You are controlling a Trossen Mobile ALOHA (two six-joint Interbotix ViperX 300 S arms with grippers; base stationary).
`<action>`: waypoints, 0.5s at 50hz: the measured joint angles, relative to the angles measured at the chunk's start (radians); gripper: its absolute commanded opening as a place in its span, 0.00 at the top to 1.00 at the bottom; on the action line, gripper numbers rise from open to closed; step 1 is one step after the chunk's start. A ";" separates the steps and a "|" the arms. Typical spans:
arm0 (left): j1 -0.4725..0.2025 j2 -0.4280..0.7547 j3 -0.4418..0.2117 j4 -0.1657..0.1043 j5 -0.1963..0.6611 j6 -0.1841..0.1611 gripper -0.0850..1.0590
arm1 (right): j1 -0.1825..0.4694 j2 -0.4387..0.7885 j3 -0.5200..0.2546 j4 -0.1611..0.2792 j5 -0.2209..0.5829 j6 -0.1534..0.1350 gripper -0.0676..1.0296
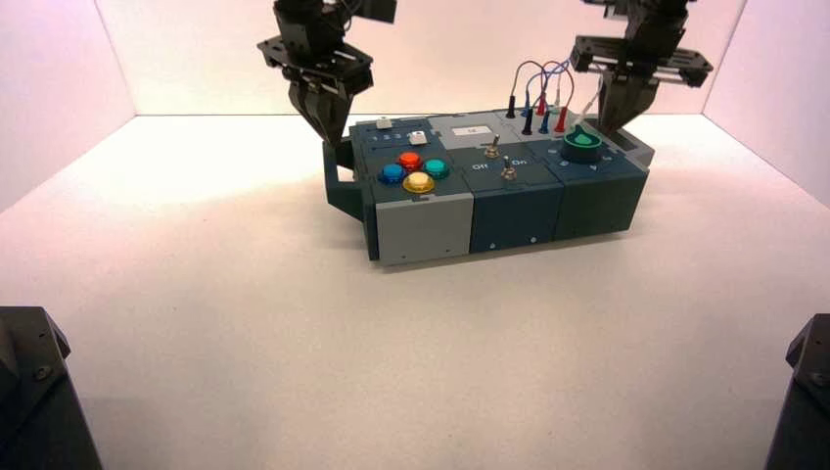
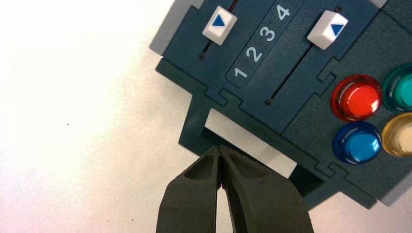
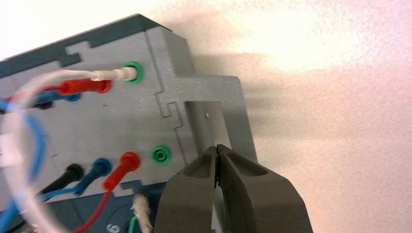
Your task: Move the box away.
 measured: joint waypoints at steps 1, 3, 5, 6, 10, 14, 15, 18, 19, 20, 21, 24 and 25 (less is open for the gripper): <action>0.000 -0.005 0.000 0.000 0.000 0.000 0.95 | 0.002 -0.005 0.000 0.000 0.000 0.000 0.96; -0.002 -0.011 0.000 0.000 0.000 0.000 0.95 | 0.003 -0.021 0.005 0.000 0.000 0.000 0.96; 0.000 -0.020 0.000 0.002 0.000 0.000 0.95 | 0.003 -0.029 0.006 0.000 0.000 0.000 0.96; 0.000 -0.026 0.000 0.000 0.002 0.002 0.95 | 0.003 -0.037 0.009 0.000 0.000 0.000 0.96; -0.006 -0.048 0.002 0.002 0.008 0.002 0.95 | 0.003 -0.069 0.020 0.000 0.000 0.000 0.96; -0.015 -0.066 0.000 0.002 0.011 0.002 0.95 | 0.003 -0.094 0.026 0.000 0.002 0.000 0.96; -0.018 -0.074 0.002 0.000 0.012 0.002 0.95 | 0.003 -0.103 0.029 0.000 0.002 0.000 0.96; -0.029 -0.098 0.002 0.002 0.014 -0.002 0.95 | 0.002 -0.129 0.035 0.000 0.005 0.000 0.96; -0.032 -0.109 0.000 0.002 0.014 -0.006 0.95 | 0.002 -0.137 0.038 -0.002 0.006 -0.002 0.96; -0.034 -0.120 0.002 0.002 0.014 -0.011 0.95 | 0.003 -0.150 0.043 -0.002 0.008 -0.005 0.96; -0.037 -0.130 0.000 0.002 0.014 -0.014 0.95 | 0.003 -0.150 0.043 -0.002 0.008 -0.005 0.96; -0.037 -0.172 0.000 0.000 0.015 -0.025 0.95 | 0.003 -0.187 0.057 -0.002 0.012 -0.011 0.96; -0.035 -0.184 0.000 0.000 0.015 -0.026 0.95 | 0.005 -0.198 0.060 -0.002 0.012 -0.014 0.96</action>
